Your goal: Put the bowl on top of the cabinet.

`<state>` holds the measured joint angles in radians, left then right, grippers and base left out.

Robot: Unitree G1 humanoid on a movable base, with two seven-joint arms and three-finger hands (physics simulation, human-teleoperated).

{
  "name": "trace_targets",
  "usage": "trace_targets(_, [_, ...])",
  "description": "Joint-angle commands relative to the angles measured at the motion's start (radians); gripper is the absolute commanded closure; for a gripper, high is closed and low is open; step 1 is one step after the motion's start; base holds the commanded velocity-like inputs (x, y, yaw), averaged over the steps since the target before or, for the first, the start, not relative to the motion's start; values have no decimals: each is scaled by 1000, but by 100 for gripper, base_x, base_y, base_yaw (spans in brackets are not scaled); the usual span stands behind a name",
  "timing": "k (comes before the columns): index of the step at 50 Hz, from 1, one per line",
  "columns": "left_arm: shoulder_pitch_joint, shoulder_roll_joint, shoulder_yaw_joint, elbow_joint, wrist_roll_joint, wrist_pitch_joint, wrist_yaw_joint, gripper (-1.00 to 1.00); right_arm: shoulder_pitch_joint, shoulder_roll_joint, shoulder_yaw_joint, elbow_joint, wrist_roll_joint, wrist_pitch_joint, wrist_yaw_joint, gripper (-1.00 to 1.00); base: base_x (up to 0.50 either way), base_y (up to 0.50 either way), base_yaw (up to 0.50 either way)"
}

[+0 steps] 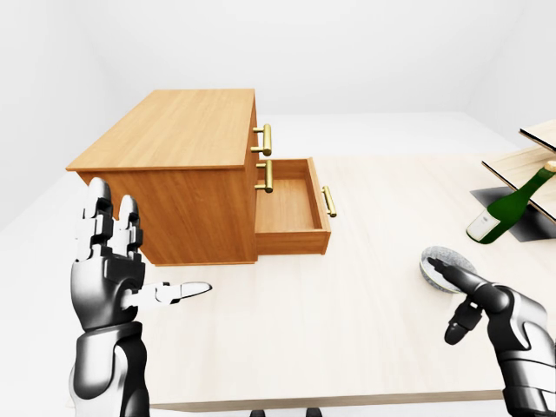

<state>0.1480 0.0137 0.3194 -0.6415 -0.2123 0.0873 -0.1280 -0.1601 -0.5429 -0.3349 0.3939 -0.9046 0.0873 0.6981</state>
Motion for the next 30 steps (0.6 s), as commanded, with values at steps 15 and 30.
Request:
trace_targets(15, [1, -3, -17, 9, 15, 0, 3, -100, 13, -7, 15, 53, 29, 0, 0, 100, 0, 0, 0])
trace_targets(30, [-4, 1, -10, 10, 10, 0, 4, -100, 4, -1, 21, 56, 18, 0, 0, 100, 0, 0, 0])
